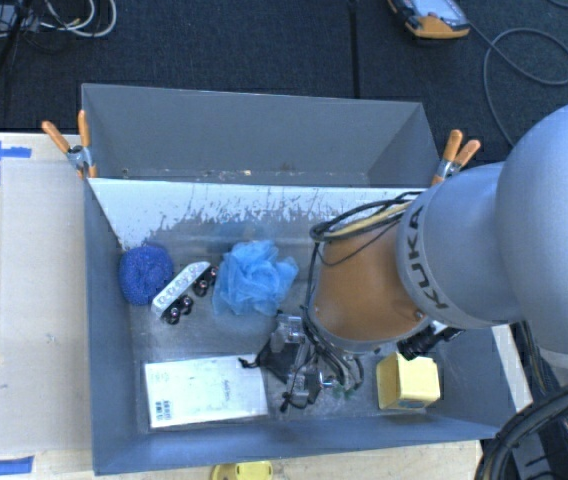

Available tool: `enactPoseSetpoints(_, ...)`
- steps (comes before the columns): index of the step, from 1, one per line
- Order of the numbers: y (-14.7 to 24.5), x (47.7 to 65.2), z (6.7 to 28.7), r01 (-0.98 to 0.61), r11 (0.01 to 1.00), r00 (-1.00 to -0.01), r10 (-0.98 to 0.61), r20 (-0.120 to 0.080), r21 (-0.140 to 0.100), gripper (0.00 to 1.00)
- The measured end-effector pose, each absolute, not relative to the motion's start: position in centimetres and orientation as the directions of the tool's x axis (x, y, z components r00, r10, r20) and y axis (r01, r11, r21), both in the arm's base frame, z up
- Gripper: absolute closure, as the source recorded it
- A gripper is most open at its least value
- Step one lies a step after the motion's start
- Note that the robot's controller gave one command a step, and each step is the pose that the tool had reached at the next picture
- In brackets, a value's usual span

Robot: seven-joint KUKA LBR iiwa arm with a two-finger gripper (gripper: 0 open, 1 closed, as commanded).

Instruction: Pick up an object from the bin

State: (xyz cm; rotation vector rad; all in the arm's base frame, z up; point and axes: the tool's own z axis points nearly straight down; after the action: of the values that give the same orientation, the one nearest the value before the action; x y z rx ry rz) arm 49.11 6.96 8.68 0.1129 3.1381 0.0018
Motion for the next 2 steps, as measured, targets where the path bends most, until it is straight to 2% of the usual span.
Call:
enactPoseSetpoints(1, 0.89, 50.02, 6.97, 0.106, 0.994, -0.994, 0.106, 0.001, -0.001, 1.00)
enactPoseSetpoints(2, 0.89, 50.02, 6.97, 0.107, 0.994, -0.994, 0.107, 0.001, 0.000, 1.00)
